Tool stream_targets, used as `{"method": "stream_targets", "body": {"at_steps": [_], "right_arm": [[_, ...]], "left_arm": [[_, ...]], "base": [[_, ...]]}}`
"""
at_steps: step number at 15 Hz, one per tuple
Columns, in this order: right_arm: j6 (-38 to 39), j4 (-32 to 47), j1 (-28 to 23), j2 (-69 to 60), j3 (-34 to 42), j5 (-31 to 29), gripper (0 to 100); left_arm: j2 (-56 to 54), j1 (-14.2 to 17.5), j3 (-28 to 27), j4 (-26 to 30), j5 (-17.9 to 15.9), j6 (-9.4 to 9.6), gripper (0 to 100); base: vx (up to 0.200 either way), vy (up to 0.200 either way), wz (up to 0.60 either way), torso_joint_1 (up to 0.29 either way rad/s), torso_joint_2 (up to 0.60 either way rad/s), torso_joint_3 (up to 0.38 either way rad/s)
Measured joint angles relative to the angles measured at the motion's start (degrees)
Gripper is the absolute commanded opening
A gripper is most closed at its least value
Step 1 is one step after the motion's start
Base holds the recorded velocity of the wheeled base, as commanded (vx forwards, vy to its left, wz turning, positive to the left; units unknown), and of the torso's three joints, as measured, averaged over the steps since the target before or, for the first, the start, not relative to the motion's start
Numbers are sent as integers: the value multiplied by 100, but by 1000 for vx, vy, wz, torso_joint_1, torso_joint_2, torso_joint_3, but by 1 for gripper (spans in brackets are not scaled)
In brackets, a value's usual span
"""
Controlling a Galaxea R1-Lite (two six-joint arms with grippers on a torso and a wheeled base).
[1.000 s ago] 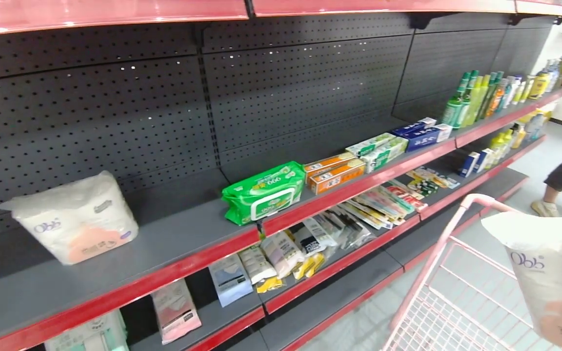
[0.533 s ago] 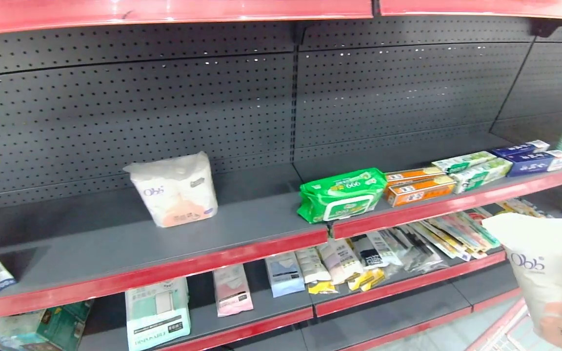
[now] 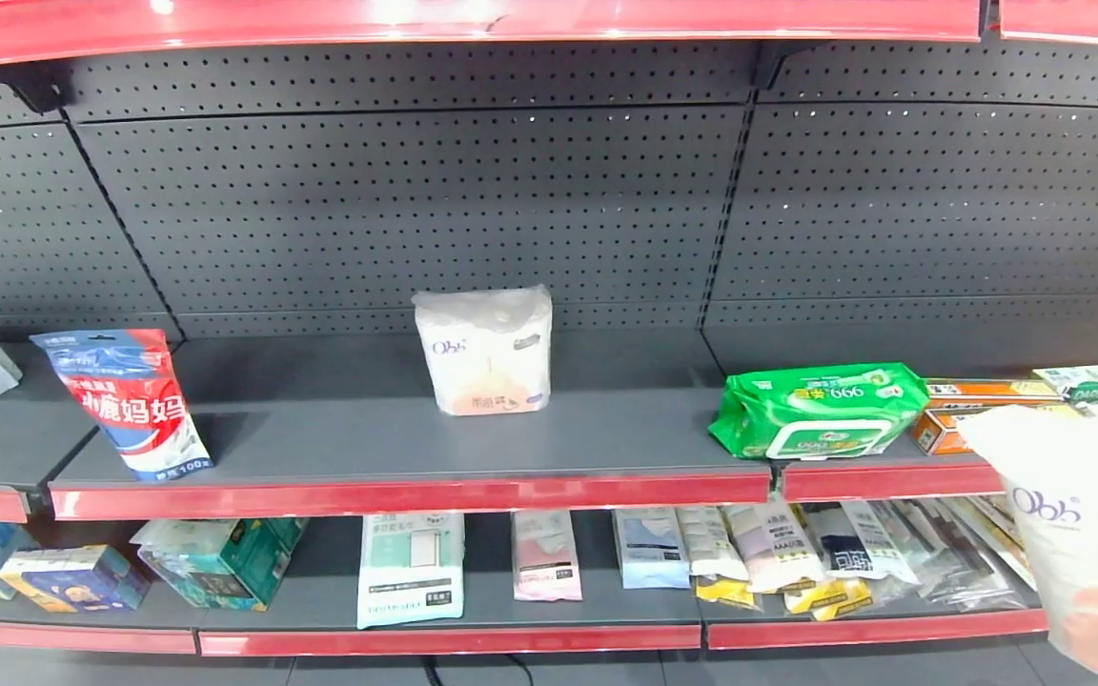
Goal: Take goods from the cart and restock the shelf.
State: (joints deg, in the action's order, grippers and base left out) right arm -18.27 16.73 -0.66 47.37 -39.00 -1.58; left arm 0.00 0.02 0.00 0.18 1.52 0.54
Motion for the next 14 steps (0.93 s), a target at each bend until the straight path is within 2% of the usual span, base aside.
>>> {"method": "stream_targets", "body": {"at_steps": [5,7,9,14], "right_arm": [[210,-28,11,-505,171,118,0],[319,-160,55,-811,271,449,0],[317,-458,63,-1137,485,908,0],[300,-584,-2,-1543,789,552,0]], "left_arm": [[22,0,0,0,-33,59,100],[33,-5,-10,6,-252,171,100],[115,-24,-21,11,-335,195,100],[179,-65,-24,11,-352,204,100]], "base": [[0,0,0,0,0,0],[0,0,0,0,0,0],[0,0,0,0,0,0],[0,0,0,0,0,0]]}}
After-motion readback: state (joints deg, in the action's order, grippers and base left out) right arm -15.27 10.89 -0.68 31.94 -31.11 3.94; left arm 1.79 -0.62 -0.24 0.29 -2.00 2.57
